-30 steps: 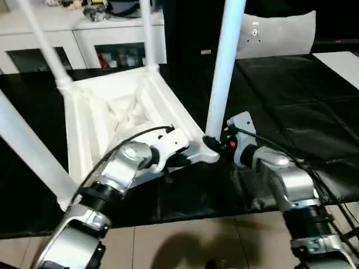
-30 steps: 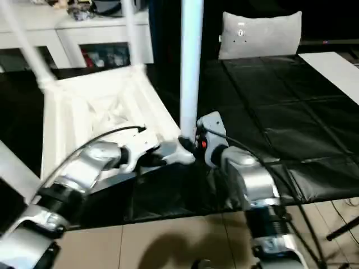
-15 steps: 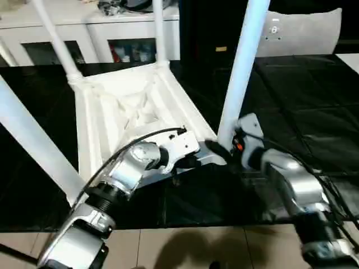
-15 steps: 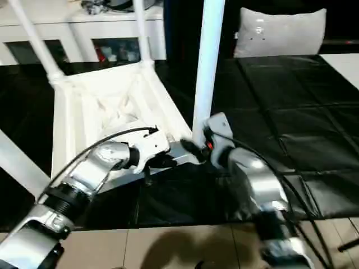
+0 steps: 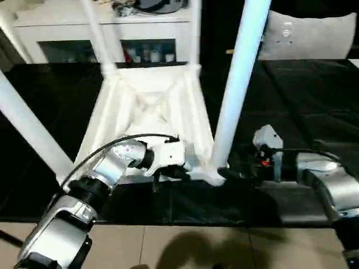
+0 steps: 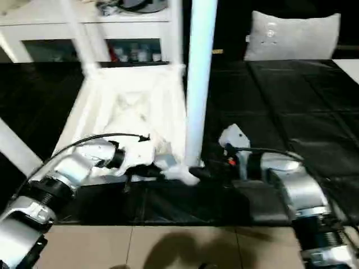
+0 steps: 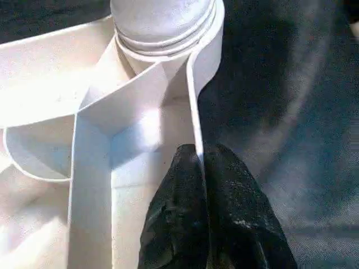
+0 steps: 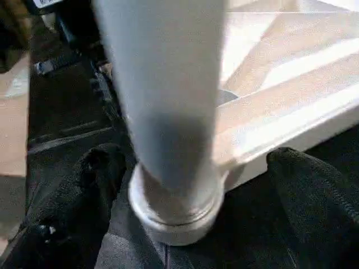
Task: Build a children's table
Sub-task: Rotate leg to tighten
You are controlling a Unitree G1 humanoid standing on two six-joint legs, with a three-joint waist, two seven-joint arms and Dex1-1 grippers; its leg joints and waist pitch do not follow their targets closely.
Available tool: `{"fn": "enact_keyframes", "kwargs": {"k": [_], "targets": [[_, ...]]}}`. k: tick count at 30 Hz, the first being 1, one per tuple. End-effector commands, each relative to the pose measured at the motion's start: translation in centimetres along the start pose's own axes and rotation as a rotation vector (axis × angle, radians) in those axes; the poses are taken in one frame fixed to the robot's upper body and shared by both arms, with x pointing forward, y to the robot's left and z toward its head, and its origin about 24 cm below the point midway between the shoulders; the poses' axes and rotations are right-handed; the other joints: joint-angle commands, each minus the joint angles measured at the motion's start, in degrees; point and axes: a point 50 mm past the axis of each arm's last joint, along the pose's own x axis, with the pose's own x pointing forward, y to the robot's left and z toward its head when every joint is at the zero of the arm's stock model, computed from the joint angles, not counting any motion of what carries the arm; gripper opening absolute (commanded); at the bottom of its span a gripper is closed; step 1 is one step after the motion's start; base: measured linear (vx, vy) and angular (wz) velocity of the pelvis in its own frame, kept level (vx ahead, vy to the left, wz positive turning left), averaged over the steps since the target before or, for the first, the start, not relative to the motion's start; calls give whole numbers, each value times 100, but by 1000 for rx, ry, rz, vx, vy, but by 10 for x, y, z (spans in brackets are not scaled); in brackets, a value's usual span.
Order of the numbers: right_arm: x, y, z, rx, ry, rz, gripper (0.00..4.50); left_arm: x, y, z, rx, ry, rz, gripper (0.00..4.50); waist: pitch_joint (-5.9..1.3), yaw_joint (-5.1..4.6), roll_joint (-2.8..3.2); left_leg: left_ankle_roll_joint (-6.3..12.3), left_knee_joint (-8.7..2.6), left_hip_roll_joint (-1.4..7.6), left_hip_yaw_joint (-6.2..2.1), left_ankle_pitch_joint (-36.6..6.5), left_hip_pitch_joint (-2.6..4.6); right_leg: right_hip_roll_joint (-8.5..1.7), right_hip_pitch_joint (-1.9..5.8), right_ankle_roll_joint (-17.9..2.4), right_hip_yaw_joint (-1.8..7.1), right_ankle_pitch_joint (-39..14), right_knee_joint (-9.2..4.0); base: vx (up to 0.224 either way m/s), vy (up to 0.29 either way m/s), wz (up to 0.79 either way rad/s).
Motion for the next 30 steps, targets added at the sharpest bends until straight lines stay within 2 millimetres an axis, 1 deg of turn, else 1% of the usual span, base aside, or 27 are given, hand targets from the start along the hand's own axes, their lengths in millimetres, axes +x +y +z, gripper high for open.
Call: {"fn": "enact_keyframes", "kwargs": {"k": [1, 4, 5, 6, 7, 8, 9, 12, 15, 16, 17, 18, 24, 25, 26, 27, 28, 29, 30], "targets": [[1, 5, 6, -12, -21, 96, 429, 5, -8, 7, 102, 18, -126, 0, -458, 12, -108, 701, -344, 126, 54, -569, -32, -320, 382, -811, 314, -1714, -316, 0, 0, 0], [2, 11, 6, -1, -34, 166, 401, 3, -11, 5, 117, 23, -158, 0, -462, 90, -105, 734, -348, 154, 55, -511, -28, -329, 376, -874, 333, -1581, -285, 0, 0, 0], [2, 12, 6, -2, -34, 175, 392, 3, -11, 5, 119, 24, -162, 0, -450, 98, -111, 714, -352, 150, 57, -534, -32, -330, 377, -867, 331, -1622, -292, 0, 0, 0], [3, 15, 6, 6, -34, 204, 382, 3, -12, 4, 125, 25, -172, 0, -448, 107, -108, 672, -358, 148, 59, -582, -22, -331, 377, -840, 328, -1719, -304, 0, 0, 0], [3, 17, 6, 9, -33, 220, 382, 2, -13, 4, 127, 25, -178, 0, -445, 114, -111, 659, -359, 145, 60, -602, -21, -330, 379, -820, 329, -1764, -312, 0, 0, 0], [5, 20, 4, 14, -32, 249, 365, 2, -13, 3, 131, 24, -186, 0, -439, 123, -117, 642, -365, 142, 63, -643, -24, -330, 383, -775, 332, -1844, -319, 0, 0, 0], [6, 22, 3, 26, -31, 265, 365, 1, -14, 3, 132, 24, -190, 0, -442, 125, -118, 617, -366, 133, 64, -640, -26, -332, 386, -744, 330, -1897, -324, 0, 0, 0], [9, 24, 1, 43, -30, 286, 336, 1, -14, 3, 137, 22, -201, 0, -441, 130, -117, 562, -365, 131, 65, -659, -24, -332, 376, -706, 327, -1985, -338, 0, 0, 0], [10, 24, 0, 50, -30, 292, 312, 1, -15, 4, 142, 19, -209, 0, -442, 130, -116, 553, -367, 132, 63, -657, -26, -328, 375, -688, 325, -1995, -341, 0, 0, 0], [10, 24, 0, 50, -30, 293, 292, 1, -15, 4, 143, 19, -210, 0, -446, 132, -114, 550, -366, 134, 62, -641, -24, -330, 372, -695, 327, -1968, -335, 0, 0, 0], [11, 24, 0, 53, -31, 296, 285, 2, -15, 4, 144, 17, -210, 0, -447, 128, -137, 554, -365, 132, 66, -629, -30, -327, 375, -692, 329, -1947, -336, 0, 0, 0], [12, 25, 0, 59, -30, 302, 285, 2, -14, 4, 145, 16, -207, 0, -448, 134, -136, 555, -364, 131, 66, -611, -28, -330, 375, -696, 328, -1951, -332, 0, 0, 0], [17, 26, -3, 75, -25, 295, 238, 3, -12, 3, 137, 14, -181, 0, -449, 147, -128, 557, -359, 128, 71, -581, -26, -328, 372, -674, 329, -1951, -335, 0, 0, 0], [18, 26, -3, 79, -25, 288, 223, 3, -12, 3, 133, 12, -175, 0, -446, 151, -118, 544, -363, 128, 69, -583, -25, -329, 371, -666, 327, -1979, -338, 0, 0, 0], [22, 25, -2, 104, -57, 242, 215, 5, -11, 3, 98, 2, -152, 0, -443, 152, -102, 533, -364, 130, 68, -600, -18, -325, 363, -660, 325, -2006, -342, 0, 0, 0], [23, 24, -1, 111, -66, 231, 210, 5, -11, 3, 89, -1, -147, 0, -437, 146, -115, 507, -369, 124, 69, -630, -23, -324, 371, -657, 316, -2048, -354, 0, 0, 0], [24, 24, -1, 112, -72, 220, 208, 5, -10, 3, 81, -2, -137, 0, -434, 140, -114, 485, -372, 123, 71, -667, -24, -326, 369, -635, 316, -2101, -357, 0, 0, 0], [27, 24, 0, 111, -78, 191, 204, 7, -9, 4, 62, -17, -117, 0, -416, 106, -116, 431, -373, 91, 80, -800, -8, -314, 360, -532, 296, -2357, -410, 0, 0, 0], [30, 23, 0, 107, -82, 151, 202, 8, -8, 5, 31, -31, -92, 0, -412, 96, -111, 404, -373, 84, 84, -816, -5, -315, 358, -500, 295, -2433, -414, 0, 0, 0]]}}
